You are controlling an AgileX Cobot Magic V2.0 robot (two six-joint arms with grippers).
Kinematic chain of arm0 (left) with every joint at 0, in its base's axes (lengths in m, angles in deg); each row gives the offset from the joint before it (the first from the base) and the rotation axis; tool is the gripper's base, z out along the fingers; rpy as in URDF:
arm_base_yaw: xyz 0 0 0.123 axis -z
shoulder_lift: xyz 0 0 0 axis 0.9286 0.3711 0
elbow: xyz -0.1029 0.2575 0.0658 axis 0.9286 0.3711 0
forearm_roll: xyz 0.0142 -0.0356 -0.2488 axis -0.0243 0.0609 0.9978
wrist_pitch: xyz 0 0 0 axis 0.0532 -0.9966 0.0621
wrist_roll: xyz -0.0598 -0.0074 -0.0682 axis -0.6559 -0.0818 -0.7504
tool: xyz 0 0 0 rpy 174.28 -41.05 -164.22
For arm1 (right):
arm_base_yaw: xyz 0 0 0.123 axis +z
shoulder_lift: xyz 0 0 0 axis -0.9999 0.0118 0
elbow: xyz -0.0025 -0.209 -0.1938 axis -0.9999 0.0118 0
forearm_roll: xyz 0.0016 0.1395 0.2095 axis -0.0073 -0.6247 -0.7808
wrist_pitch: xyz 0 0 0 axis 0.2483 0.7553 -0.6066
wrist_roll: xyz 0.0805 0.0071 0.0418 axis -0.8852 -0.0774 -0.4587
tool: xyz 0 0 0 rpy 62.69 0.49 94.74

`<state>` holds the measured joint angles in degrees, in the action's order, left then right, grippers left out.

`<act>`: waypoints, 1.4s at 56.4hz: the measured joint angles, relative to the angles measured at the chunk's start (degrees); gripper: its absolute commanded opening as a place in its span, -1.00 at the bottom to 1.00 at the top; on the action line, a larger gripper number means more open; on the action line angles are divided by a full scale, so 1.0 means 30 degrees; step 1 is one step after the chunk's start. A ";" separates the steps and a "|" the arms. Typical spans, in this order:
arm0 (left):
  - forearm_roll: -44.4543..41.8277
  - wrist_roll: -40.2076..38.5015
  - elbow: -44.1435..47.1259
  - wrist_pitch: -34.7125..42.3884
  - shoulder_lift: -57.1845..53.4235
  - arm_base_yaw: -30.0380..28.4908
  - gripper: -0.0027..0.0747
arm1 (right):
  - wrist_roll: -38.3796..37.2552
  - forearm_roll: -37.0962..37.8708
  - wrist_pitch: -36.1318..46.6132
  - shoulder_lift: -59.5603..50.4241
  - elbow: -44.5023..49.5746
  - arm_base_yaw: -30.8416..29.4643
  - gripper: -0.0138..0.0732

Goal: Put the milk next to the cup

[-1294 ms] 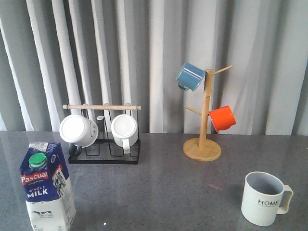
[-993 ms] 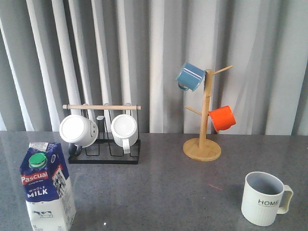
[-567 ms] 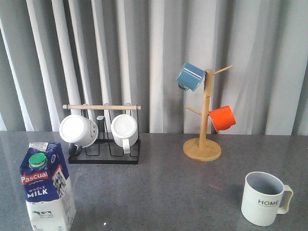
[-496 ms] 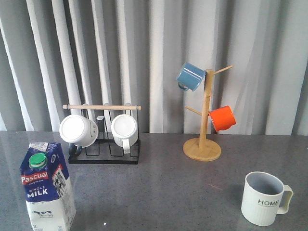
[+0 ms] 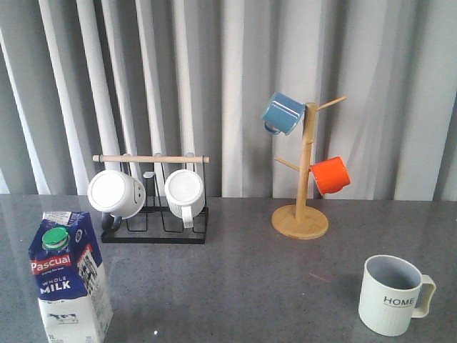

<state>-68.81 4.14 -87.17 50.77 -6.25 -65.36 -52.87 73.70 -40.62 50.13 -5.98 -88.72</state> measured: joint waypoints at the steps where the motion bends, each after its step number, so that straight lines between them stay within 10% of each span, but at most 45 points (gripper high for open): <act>1: 0.0077 -0.0035 -0.0398 0.0403 0.0000 0.0000 -0.95 | -0.0018 0.0000 0.0350 0.0074 -0.0466 0.0000 -0.70; 17: 0.0259 0.2595 -0.9104 0.1222 0.8340 0.0000 -0.95 | -0.0152 0.1021 -0.5687 0.9236 -0.7956 0.0000 -0.70; 39: 0.0313 0.1190 -1.0942 -0.0685 1.7284 0.0000 -0.86 | -0.0190 0.1305 -0.6920 1.5442 -0.8640 0.0000 -0.52; 59: 0.0259 0.3689 -1.3445 -0.3794 1.8284 0.0000 0.32 | 0.1958 0.1283 -0.7095 1.5664 -0.8760 0.0000 0.66; 68: 0.0259 0.3820 -1.3616 -0.3647 1.8622 0.0000 0.65 | 0.2116 0.1268 -0.7095 1.5664 -0.8760 0.0000 0.71; 79: 0.0259 0.3823 -1.3616 -0.3628 1.8645 0.0000 0.61 | 0.2627 0.1249 -0.7461 1.5664 -0.8760 0.0000 0.65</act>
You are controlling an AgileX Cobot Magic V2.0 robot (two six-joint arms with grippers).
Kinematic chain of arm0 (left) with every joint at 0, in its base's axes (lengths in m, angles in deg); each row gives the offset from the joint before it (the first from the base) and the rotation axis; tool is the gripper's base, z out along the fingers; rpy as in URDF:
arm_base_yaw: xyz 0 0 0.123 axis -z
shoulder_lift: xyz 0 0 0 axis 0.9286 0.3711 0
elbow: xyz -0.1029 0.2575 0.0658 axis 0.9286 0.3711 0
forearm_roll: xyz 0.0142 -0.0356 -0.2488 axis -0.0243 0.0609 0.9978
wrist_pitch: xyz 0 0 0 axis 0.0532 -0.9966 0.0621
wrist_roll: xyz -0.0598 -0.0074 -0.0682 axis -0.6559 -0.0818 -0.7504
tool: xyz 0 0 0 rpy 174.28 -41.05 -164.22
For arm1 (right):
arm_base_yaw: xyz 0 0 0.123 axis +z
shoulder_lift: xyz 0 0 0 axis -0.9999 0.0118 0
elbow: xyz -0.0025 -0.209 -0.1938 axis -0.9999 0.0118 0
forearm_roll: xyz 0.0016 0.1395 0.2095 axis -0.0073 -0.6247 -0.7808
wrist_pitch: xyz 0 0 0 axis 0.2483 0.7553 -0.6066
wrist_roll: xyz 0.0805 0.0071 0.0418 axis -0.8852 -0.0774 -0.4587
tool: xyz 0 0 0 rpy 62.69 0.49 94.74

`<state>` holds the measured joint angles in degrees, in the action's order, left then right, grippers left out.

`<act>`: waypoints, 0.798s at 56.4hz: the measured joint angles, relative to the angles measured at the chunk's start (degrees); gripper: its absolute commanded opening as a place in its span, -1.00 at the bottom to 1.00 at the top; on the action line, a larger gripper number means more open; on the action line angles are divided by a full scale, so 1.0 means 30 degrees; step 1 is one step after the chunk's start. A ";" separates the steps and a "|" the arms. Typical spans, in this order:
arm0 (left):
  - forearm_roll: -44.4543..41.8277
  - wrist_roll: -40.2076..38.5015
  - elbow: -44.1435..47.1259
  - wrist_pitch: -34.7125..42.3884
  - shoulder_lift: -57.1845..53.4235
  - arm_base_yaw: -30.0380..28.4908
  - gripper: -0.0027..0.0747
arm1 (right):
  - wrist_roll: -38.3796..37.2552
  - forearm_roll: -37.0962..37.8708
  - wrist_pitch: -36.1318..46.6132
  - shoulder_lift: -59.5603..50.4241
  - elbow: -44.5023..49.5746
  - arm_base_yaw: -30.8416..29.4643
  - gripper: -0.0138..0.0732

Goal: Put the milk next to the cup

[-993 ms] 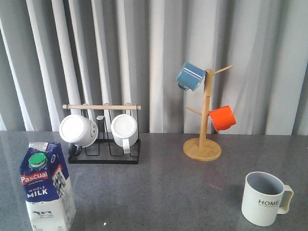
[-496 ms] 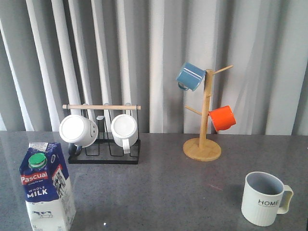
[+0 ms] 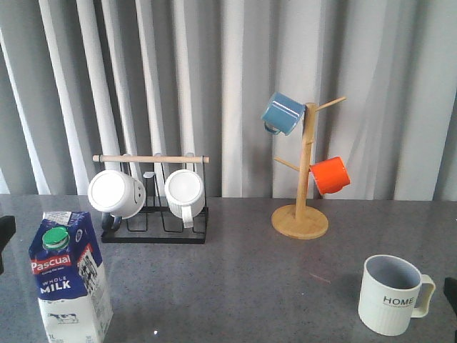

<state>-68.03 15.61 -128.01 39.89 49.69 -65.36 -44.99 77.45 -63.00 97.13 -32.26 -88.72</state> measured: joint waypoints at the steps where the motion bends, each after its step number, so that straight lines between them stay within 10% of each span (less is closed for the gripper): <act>1: 0.0000 0.0000 0.0000 0.0000 0.0000 0.0000 0.61 | 0.0042 0.0000 0.0001 0.0000 0.0000 0.0000 0.65; 23: 0.0000 0.0017 0.0000 0.0000 0.0000 0.0000 0.45 | 0.0305 -0.0677 0.0208 0.0234 0.0000 -0.2523 0.65; 45: 0.0000 0.0017 0.0000 0.0000 0.0000 0.0000 0.45 | 0.2562 -0.1583 1.0538 0.6553 0.3668 -0.2644 0.65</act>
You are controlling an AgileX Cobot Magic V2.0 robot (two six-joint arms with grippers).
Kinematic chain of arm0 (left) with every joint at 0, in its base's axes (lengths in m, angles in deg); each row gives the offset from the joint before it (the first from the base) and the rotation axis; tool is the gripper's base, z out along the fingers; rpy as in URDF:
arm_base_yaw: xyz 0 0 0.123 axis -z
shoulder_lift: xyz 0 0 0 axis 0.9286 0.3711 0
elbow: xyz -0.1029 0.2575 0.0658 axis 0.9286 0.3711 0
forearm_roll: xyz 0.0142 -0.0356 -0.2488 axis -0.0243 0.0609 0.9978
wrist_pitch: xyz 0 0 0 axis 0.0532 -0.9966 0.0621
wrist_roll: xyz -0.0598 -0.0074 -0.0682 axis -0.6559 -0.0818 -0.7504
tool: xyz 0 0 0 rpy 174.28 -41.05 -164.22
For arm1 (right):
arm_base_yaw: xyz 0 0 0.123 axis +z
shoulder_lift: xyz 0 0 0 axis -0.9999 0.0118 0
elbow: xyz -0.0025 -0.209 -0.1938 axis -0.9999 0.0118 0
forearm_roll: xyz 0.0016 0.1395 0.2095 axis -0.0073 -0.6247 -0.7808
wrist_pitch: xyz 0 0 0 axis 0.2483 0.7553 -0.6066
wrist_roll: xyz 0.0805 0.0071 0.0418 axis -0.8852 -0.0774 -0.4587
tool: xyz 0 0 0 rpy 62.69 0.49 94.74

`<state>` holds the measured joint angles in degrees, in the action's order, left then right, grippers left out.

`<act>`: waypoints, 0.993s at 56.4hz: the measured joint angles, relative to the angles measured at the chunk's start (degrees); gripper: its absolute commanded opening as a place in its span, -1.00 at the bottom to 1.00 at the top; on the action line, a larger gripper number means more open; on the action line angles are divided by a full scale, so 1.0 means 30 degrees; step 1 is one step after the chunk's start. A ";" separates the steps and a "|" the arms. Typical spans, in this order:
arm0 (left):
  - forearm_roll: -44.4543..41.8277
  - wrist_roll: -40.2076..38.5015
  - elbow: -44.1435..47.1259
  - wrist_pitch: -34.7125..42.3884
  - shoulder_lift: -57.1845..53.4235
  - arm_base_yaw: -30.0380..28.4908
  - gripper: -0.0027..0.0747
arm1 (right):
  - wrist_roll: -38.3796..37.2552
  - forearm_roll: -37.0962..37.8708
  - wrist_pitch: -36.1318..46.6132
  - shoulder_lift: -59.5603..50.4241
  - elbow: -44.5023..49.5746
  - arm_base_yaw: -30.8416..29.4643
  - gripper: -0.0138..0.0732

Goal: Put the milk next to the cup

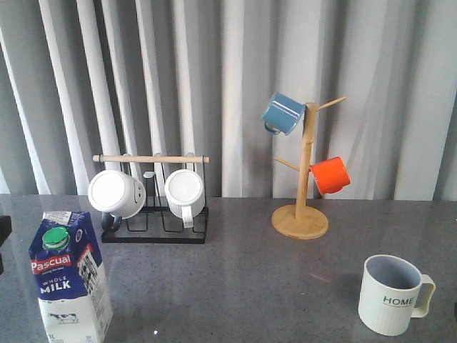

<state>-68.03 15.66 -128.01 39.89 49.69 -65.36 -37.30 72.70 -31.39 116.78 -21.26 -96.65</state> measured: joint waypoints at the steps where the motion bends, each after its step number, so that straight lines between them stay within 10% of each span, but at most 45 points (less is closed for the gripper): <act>1: 0.0000 0.0000 0.0000 0.0000 0.0000 0.0000 0.45 | 0.0000 -0.0055 0.0329 0.0313 0.0049 0.0000 0.65; 56: 0.0000 0.0017 -0.0022 0.0000 0.0000 0.0000 0.45 | -0.3980 0.5543 0.7603 0.9734 -0.1927 -0.3057 0.65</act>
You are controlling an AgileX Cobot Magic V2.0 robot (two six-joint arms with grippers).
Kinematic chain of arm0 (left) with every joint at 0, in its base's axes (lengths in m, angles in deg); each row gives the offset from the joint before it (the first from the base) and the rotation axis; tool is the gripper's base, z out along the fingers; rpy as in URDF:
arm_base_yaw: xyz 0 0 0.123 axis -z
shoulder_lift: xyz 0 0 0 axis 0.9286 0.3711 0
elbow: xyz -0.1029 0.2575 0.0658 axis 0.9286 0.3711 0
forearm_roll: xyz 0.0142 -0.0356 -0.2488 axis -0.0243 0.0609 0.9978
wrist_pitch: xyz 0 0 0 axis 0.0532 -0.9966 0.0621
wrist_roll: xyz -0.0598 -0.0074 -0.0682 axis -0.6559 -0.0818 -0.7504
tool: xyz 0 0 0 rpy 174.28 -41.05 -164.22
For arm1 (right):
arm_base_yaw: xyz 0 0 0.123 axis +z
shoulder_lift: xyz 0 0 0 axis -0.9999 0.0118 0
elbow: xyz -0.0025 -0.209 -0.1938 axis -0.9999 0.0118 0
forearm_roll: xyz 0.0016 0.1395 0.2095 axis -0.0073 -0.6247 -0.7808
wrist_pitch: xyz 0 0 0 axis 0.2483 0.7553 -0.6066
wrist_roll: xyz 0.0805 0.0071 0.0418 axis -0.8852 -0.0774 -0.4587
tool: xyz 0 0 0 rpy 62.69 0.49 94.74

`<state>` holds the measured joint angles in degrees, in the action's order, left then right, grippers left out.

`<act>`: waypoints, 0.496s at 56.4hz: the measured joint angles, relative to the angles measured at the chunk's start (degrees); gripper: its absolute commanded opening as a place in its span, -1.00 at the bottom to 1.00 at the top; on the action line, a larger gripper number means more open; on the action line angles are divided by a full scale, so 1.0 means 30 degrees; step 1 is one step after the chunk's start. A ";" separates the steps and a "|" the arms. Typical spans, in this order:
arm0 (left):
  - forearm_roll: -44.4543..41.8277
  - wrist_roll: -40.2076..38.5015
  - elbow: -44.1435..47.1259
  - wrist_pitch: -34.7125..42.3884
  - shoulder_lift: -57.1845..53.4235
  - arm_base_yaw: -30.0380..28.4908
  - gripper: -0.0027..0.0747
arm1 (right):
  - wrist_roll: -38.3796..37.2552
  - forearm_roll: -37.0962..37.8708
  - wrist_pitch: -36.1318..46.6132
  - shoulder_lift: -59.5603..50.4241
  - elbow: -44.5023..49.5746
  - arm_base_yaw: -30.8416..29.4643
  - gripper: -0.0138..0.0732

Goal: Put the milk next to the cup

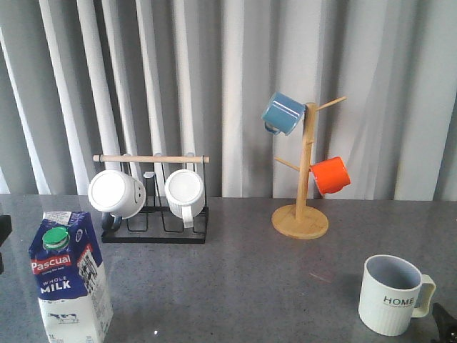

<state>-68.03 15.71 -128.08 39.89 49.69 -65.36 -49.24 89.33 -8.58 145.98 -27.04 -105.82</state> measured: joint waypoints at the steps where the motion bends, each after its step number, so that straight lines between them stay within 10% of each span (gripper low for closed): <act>1: 0.0000 0.0000 0.0000 0.0000 0.0000 0.0000 0.45 | 0.0000 -0.0040 0.0085 0.0129 -0.0026 0.0000 0.65; 28: 0.0000 0.0000 0.0000 0.0000 0.0000 0.0000 0.45 | -0.0589 0.0264 -0.0005 0.1370 -0.1743 -0.0079 0.65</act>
<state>-68.03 15.71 -128.08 39.89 49.69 -65.36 -51.01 90.12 -8.60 150.09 -32.27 -106.06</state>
